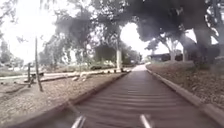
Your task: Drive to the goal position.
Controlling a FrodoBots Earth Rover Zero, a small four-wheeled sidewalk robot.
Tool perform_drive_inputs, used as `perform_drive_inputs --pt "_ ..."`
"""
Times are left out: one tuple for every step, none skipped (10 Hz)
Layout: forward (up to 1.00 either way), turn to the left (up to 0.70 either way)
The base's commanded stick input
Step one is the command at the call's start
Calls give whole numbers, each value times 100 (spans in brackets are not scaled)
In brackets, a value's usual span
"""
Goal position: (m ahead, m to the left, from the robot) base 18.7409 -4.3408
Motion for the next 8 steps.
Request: perform_drive_inputs --pt "95 0" --pt "95 0" --pt "95 0" --pt "95 0" --pt "95 0" --pt "95 0" --pt "95 0" --pt "96 0"
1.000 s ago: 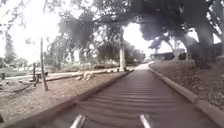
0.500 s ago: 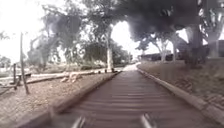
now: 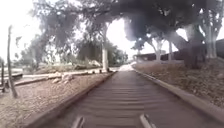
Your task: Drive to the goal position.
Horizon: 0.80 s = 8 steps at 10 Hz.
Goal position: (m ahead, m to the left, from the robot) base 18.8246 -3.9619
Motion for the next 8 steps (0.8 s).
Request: perform_drive_inputs --pt "97 0" --pt "99 0" --pt "100 0" --pt "100 0" --pt "100 0" --pt "100 0" --pt "100 0" --pt "100 0"
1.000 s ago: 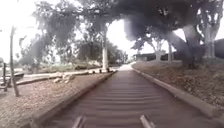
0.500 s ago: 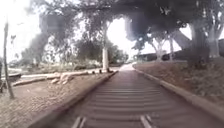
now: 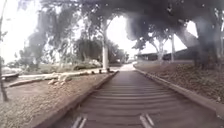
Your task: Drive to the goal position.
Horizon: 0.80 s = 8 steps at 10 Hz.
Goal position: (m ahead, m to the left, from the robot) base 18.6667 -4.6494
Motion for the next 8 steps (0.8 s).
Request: perform_drive_inputs --pt "100 0" --pt "100 0" --pt "100 0" --pt "100 0" --pt "100 0" --pt "100 0" --pt "100 0" --pt "100 0"
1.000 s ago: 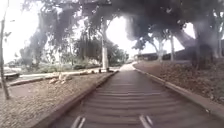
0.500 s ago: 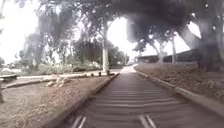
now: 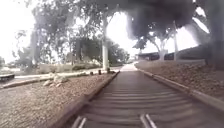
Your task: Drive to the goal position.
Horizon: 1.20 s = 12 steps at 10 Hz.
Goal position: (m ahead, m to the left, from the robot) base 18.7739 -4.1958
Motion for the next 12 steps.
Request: perform_drive_inputs --pt "100 0" --pt "100 0" --pt "100 0" --pt "100 0" --pt "100 0" --pt "100 0" --pt "100 0" --pt "100 -1" --pt "99 -13" --pt "98 -34" --pt "98 -34" --pt "98 -34"
